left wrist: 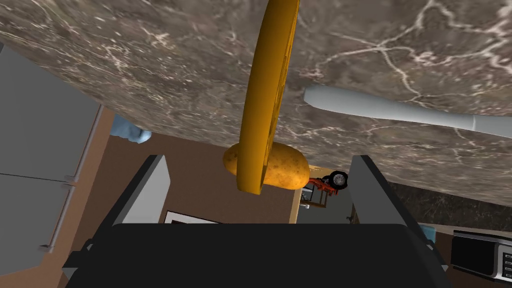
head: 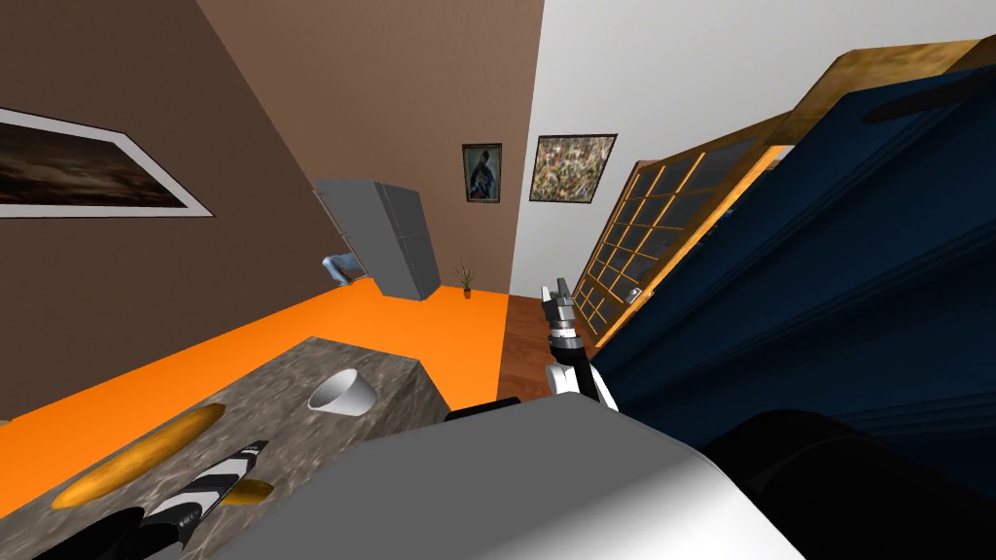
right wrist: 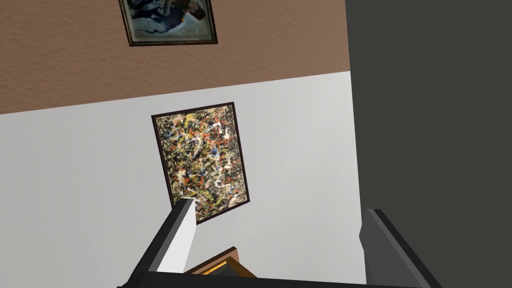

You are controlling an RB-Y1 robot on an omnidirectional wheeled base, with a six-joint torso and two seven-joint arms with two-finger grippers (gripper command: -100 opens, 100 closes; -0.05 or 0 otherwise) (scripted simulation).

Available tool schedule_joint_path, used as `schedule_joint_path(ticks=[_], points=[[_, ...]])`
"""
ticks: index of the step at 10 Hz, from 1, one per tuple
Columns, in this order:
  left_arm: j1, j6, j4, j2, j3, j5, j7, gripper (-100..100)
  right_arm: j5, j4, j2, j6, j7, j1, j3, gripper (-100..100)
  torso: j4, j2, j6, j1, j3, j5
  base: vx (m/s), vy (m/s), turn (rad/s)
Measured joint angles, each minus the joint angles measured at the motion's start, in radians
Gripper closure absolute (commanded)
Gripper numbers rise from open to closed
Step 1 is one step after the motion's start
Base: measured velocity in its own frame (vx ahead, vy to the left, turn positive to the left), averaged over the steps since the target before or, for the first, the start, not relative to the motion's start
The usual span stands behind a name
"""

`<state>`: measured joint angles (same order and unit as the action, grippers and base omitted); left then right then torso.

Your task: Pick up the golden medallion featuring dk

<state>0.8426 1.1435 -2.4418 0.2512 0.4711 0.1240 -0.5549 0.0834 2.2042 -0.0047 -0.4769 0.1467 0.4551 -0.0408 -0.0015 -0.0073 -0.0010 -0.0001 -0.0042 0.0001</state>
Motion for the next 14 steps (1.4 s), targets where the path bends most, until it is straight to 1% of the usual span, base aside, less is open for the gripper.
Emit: schedule_joint_path(ticks=[1, 2, 3, 5, 6, 8, 9, 10, 14], points=[[0.006, 0.019, 0.0, 0.002, 0.005, 0.005, -0.007, -100, 0.0, 0.0, 0.0, 0.0, 0.0, 0.0, 0.0, 0, 0.0, 0.001, 0.0, 0.0, 0.0, 0.0, 0.06, -0.003, -0.036], [0.021, 0.039, 0.002, 0.006, 0.015, 0.017, -0.016, -100, 0.0, 0.0, 0.0, 0.0, 0.0, 0.0, 0.0, 0, 0.0, 0.001, 0.0, 0.0, 0.001, 0.0, 0.082, -0.014, -0.068], [0.034, 0.065, -0.001, 0.005, 0.021, 0.02, -0.028, -100, 0.0, 0.0, 0.0, 0.0, 0.0, 0.0, 0.0, 0, 0.0, 0.0, 0.0, 0.0, 0.0, 0.0, 0.066, -0.009, -0.016], [0.048, 0.106, -0.005, -0.001, 0.018, 0.014, -0.041, -100, 0.0, 0.0, 0.0, 0.0, 0.0, 0.0, 0.0, 0, 0.0, 0.001, 0.0, 0.0, 0.001, 0.0, 0.062, -0.004, -0.042], [0.058, 0.127, -0.004, 0.0, 0.023, 0.017, -0.05, -100, 0.0, 0.0, 0.0, 0.0, 0.0, 0.0, 0.0, 0, 0.0, 0.001, 0.0, 0.0, 0.0, 0.0, 0.062, -0.004, -0.037], [0.064, 0.171, -0.007, 0.005, 0.027, 0.018, -0.063, -100, 0.0, 0.0, 0.0, 0.0, 0.0, 0.0, 0.0, 0, 0.0, 0.001, 0.0, 0.0, 0.001, 0.0, 0.038, -0.007, -0.016], [0.064, 0.176, -0.007, 0.005, 0.027, 0.017, -0.064, 0, 0.0, 0.0, 0.0, 0.0, 0.0, 0.0, 0.0, 0, 0.001, 0.003, 0.0, 0.0, 0.002, 0.0, 0.0, 0.0, 0.0], [0.064, 0.175, -0.007, 0.005, 0.027, 0.017, -0.064, -100, 0.0, 0.0, 0.0, 0.0, 0.0, 0.0, 0.0, 0, 0.001, 0.004, 0.0, 0.0, 0.002, 0.0, -0.005, 0.008, -0.023], [0.036, 0.13, 0.065, 0.013, 0.015, 0.001, -0.056, -100, 0.0, 0.0, 0.0, 0.0, 0.0, 0.0, 0.0, 0, 0.001, 0.005, 0.0, 0.006, 0.003, 0.003, -0.011, 0.01, -0.021]])
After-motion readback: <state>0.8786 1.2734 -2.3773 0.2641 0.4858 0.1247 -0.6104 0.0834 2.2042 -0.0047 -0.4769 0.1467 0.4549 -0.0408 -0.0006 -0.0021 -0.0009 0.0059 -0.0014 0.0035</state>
